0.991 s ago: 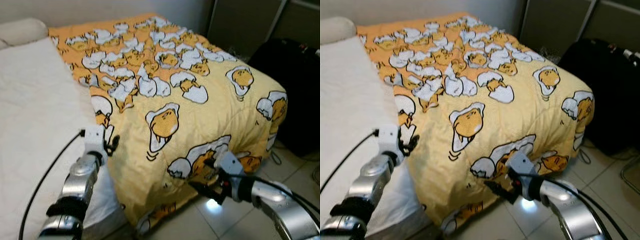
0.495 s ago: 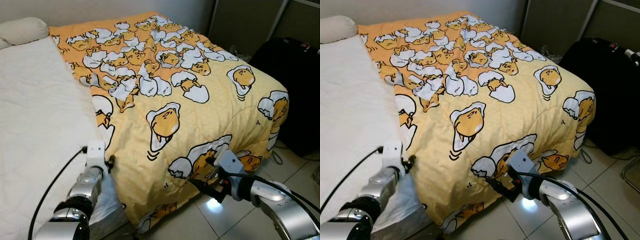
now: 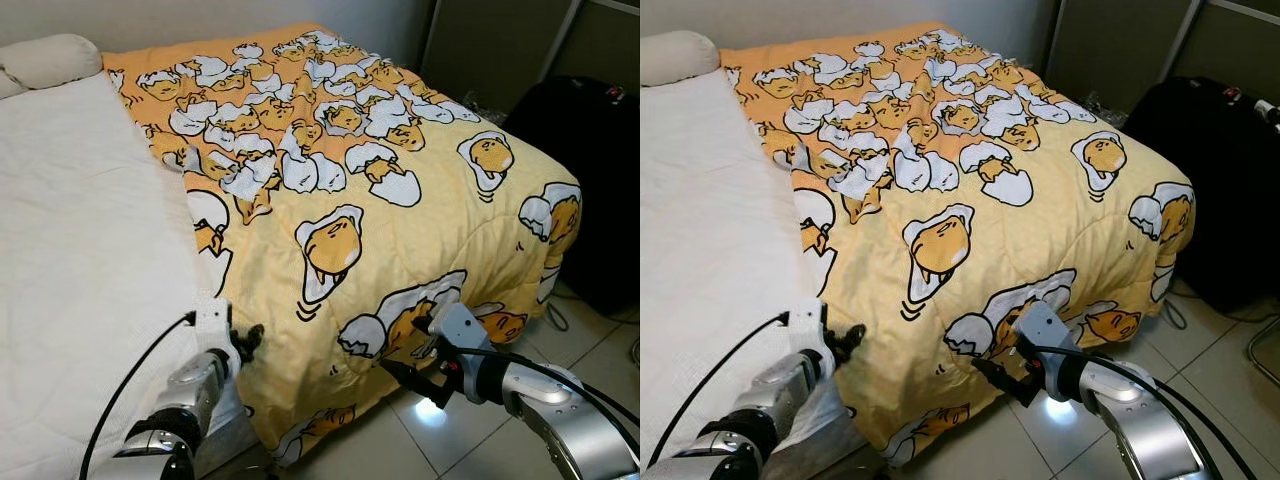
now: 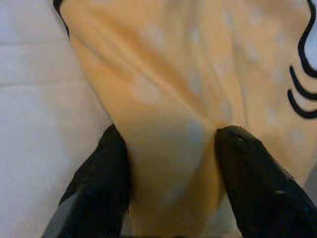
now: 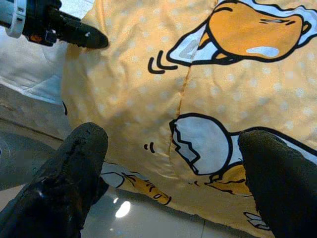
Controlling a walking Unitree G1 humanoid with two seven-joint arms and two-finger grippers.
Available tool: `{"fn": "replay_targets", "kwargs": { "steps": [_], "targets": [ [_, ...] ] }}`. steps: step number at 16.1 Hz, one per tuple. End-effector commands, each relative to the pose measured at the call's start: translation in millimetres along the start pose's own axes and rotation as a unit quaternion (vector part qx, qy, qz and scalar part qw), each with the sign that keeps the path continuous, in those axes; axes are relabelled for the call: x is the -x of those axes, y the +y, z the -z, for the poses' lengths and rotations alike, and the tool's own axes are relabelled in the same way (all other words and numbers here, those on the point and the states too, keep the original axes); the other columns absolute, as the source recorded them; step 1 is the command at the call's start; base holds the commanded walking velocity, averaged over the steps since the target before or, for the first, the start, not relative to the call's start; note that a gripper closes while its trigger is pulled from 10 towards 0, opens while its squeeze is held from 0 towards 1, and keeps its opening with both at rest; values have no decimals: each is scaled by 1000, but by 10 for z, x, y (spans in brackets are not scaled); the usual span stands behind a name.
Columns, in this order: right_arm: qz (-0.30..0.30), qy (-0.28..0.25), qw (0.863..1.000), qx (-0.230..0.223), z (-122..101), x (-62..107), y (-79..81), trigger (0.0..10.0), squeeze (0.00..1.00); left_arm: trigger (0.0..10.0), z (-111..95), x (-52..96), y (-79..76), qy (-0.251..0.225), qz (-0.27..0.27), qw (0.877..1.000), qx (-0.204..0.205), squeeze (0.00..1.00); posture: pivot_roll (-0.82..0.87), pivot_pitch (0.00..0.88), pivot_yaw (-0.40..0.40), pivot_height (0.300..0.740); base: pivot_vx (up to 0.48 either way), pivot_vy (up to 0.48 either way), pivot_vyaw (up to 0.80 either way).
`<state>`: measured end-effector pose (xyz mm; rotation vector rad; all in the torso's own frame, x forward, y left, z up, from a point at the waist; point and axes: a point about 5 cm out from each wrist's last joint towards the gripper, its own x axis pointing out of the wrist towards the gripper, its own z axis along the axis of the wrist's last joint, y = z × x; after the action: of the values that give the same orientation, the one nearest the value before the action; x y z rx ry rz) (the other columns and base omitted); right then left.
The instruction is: Clean up the room
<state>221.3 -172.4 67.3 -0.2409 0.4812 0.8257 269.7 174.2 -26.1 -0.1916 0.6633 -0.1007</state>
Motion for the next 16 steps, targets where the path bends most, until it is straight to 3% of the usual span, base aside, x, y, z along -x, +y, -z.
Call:
{"fn": "replay_targets", "kwargs": {
  "steps": [1, 7, 9, 16],
  "targets": [
    [1, 0, 1000, 2, -15, 12, -16, 10000, 0, 0, 75, 12, 1, 14, 2, 1000, -2, 0, -96, 0, 34, 740, 0, 0, 0],
    [-19, -20, 1000, -2, -63, 8, 15, 10000, 0, 0, 95, 27, 21, 12, 10, 1000, 2, 0, -92, 0, 41, 740, 0, 0, 0],
    [-82, -64, 995, -5, -200, 51, 114, 10000, 0, 0, 104, 31, 22, 12, 14, 1000, 3, 0, -91, 0, 47, 740, 0, 0, 0],
    [-100, -47, 994, 15, -181, 44, 79, 10000, 0, 0, 131, 58, 69, 15, 20, 1000, 0, 0, -81, 0, 54, 740, 0, 0, 0]
  ]
}}
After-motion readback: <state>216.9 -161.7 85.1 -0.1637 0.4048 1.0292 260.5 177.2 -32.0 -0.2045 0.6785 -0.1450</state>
